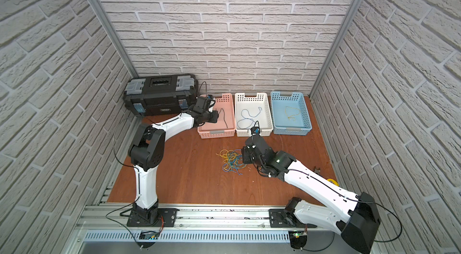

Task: Untangle and sort cables by color
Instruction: Place the cable in the bin.

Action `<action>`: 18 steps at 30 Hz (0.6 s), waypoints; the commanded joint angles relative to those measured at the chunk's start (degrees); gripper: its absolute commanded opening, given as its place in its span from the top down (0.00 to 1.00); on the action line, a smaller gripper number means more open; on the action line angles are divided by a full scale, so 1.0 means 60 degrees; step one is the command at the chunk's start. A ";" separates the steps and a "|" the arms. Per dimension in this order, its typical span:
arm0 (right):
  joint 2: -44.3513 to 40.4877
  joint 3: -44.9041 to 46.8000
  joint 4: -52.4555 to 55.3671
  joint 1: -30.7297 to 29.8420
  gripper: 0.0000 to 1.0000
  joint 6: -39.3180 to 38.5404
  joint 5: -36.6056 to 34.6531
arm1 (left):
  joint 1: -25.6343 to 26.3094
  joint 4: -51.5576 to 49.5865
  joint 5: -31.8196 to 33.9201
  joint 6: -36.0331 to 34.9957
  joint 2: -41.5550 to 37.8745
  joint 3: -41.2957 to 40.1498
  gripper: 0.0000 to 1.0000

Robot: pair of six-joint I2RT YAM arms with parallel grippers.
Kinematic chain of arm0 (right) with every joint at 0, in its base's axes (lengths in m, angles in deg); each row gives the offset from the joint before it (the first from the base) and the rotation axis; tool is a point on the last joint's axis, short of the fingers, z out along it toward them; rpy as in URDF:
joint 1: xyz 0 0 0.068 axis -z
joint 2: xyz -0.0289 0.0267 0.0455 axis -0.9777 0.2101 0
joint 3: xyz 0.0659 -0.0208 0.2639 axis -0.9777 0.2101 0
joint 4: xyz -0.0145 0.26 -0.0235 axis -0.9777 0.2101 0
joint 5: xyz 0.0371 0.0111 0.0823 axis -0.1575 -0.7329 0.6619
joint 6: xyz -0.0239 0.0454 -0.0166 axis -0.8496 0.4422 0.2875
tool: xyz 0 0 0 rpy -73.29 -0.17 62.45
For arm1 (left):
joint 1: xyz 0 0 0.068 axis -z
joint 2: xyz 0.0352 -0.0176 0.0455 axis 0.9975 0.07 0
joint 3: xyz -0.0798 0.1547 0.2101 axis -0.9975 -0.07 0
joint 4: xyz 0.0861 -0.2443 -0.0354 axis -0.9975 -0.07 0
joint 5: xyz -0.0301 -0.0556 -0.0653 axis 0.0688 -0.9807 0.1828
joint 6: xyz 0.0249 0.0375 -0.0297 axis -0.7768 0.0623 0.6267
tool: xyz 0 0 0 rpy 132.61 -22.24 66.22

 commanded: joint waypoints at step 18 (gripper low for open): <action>0.0916 0.0958 -0.1061 -0.0056 0.70 0.0421 0.0413 | 0.2090 0.1202 -0.2000 0.0952 -0.5293 -0.5486 0.63</action>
